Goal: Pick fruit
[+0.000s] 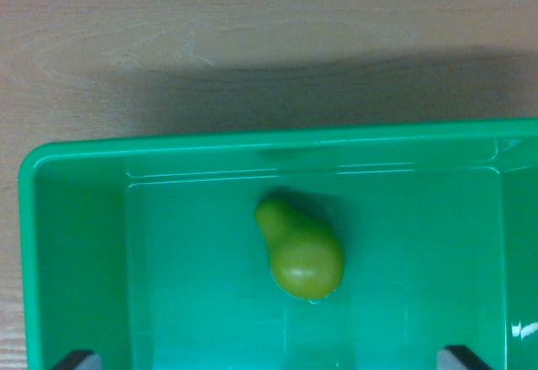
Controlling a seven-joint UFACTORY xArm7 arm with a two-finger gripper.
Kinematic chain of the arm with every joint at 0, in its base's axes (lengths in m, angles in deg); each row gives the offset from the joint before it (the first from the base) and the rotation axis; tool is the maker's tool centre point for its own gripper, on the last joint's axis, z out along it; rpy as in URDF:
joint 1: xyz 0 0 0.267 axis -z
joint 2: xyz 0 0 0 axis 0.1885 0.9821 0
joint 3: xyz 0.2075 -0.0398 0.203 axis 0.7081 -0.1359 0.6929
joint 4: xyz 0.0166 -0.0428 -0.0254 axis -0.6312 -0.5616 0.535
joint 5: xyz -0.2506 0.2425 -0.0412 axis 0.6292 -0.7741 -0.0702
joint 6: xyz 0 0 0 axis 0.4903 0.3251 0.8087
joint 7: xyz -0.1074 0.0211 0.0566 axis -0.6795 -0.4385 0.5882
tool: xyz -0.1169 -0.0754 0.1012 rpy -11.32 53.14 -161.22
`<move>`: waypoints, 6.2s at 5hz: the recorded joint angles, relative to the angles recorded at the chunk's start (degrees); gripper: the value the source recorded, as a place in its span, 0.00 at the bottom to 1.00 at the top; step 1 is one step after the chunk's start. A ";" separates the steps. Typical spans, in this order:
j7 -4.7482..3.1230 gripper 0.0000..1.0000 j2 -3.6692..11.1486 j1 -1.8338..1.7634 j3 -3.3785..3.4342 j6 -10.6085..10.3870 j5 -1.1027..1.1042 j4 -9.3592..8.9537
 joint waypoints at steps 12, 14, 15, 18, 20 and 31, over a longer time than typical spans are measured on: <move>-8.65 0.00 4.30 0.61 0.05 -13.38 0.11 -9.11; -10.37 0.00 5.15 0.73 0.06 -16.04 0.13 -10.92; -10.37 0.00 5.15 0.73 0.06 -16.04 0.13 -10.92; -13.79 0.00 6.86 0.97 0.08 -21.34 0.18 -14.53; -15.50 0.00 7.71 1.09 0.09 -23.98 0.20 -16.32; -23.76 0.00 11.81 1.68 0.13 -36.77 0.30 -25.03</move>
